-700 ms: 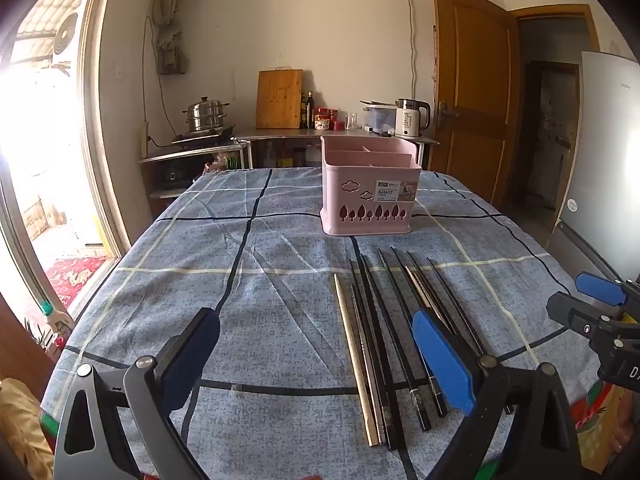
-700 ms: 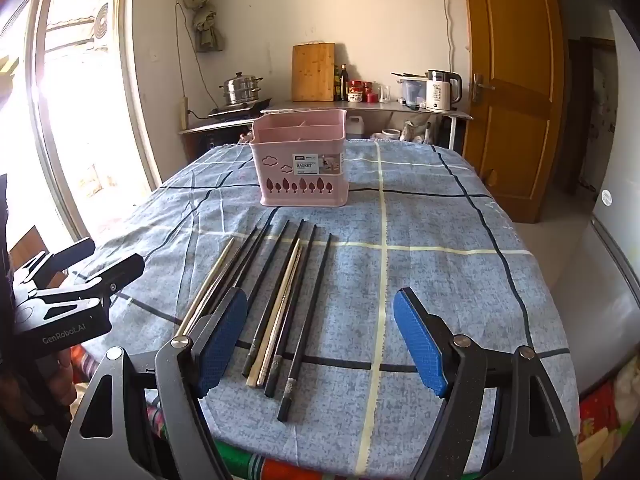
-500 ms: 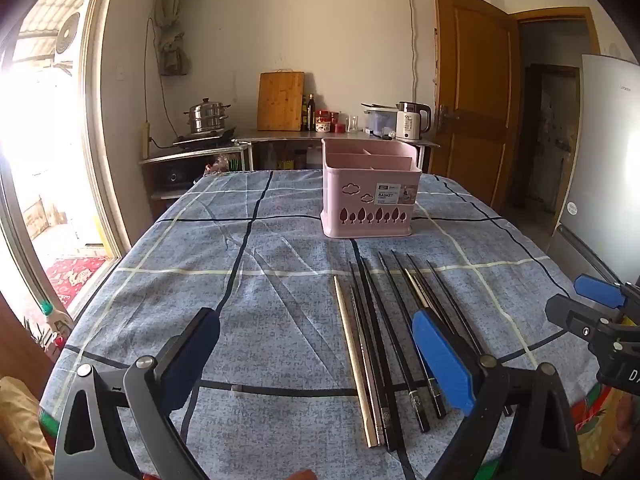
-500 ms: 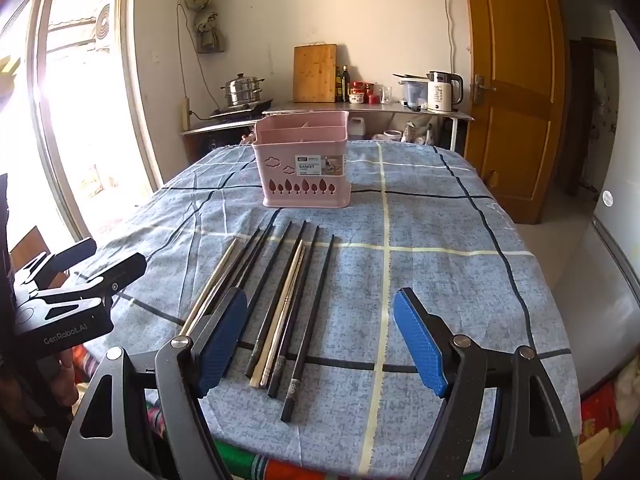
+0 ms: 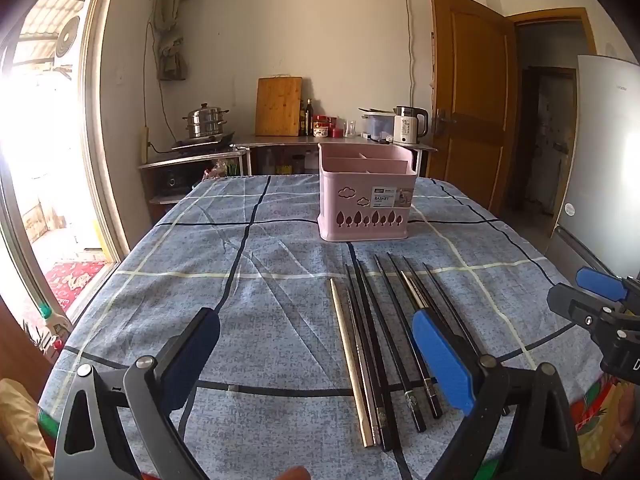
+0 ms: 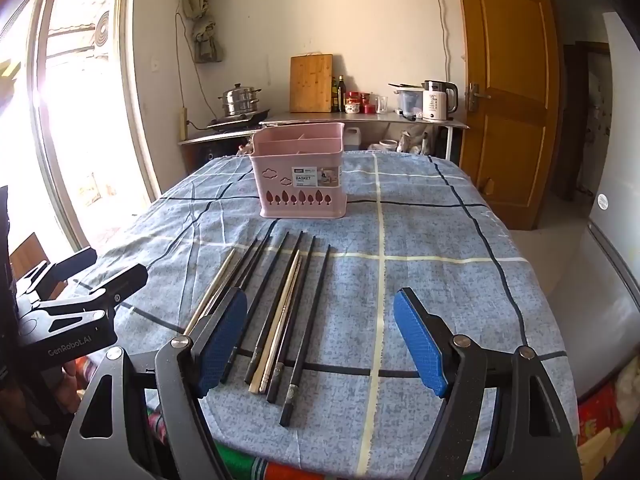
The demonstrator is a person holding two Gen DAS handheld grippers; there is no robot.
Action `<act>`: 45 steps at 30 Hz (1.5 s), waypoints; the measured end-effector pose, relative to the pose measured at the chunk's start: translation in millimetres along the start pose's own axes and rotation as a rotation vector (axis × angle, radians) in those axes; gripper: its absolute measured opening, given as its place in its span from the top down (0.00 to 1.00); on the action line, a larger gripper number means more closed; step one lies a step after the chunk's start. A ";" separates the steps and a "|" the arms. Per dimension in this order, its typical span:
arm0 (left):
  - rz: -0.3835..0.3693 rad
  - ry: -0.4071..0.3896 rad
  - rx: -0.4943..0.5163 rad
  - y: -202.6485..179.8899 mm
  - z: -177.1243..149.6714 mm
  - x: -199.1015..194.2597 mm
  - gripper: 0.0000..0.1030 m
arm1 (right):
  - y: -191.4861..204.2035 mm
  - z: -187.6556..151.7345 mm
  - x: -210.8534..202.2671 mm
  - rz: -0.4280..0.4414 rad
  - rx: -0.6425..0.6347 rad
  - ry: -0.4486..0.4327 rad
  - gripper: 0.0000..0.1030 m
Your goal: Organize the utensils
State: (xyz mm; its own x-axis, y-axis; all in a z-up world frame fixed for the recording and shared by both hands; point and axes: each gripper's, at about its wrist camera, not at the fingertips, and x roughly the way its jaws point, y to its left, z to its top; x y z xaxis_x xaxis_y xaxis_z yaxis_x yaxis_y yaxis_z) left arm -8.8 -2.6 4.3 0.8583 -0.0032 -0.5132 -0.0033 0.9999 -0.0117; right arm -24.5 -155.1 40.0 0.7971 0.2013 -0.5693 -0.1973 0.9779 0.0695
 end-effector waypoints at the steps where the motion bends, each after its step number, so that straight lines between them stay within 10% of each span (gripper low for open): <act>1: 0.000 0.000 -0.002 0.2 -0.2 -0.1 0.05 | 0.3 0.0 -0.6 0.000 -0.001 -0.002 0.26; 45: -0.015 -0.002 0.013 -6.9 -6.1 -3.4 0.05 | -0.3 -3.2 -3.6 0.001 0.007 -0.012 0.26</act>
State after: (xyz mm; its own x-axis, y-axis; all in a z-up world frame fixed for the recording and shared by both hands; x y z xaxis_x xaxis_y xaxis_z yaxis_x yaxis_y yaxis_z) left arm -14.8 -9.5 0.8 0.8591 -0.0179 -0.5115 0.0158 0.9998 -0.0084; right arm -29.2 -156.3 39.3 0.8038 0.2031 -0.5592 -0.1941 0.9780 0.0763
